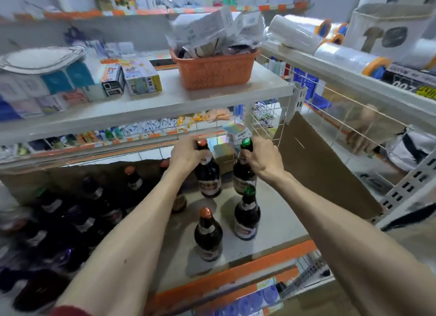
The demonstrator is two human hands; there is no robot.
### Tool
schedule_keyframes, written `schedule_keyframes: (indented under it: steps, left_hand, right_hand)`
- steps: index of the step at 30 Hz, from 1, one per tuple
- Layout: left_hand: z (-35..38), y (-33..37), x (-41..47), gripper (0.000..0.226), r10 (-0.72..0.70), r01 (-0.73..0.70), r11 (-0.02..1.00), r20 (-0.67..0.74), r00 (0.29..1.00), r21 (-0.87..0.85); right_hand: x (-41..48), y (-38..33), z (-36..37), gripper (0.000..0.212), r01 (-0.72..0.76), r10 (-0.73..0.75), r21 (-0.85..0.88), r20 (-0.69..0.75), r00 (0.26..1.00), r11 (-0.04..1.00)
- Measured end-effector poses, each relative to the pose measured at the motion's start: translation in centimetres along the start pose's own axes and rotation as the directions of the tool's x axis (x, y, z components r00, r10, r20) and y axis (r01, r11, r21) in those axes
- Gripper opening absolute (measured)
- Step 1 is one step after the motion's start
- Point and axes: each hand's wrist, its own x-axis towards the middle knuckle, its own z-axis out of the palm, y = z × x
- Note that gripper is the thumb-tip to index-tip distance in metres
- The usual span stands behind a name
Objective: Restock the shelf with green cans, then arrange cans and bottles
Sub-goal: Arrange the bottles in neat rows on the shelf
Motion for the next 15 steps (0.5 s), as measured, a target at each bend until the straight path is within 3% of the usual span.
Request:
schedule_keyframes:
  steps: [3,6,15]
  left_hand:
    - [-3.0,-0.2,-1.2,0.017,-0.022,0.024,0.998,-0.036,0.999,0.057]
    - [-5.5,-0.8,-2.9,0.028,-0.037,0.043,0.994,-0.059,0.998,0.105]
    - [-10.1,-7.1,-8.0,0.038,-0.264,0.273,0.949,-0.073,0.962,0.156]
  right_hand:
    - [0.0,-2.7,-0.1,0.025,0.084,-0.084,0.007,0.009,0.996,0.996]
    - [-0.4,-5.2,0.5,0.023,0.132,-0.133,0.028,0.038,0.990,0.991]
    - [-3.7,-10.6,4.2,0.025,0.261,-0.260,0.026,0.227,0.939,0.965]
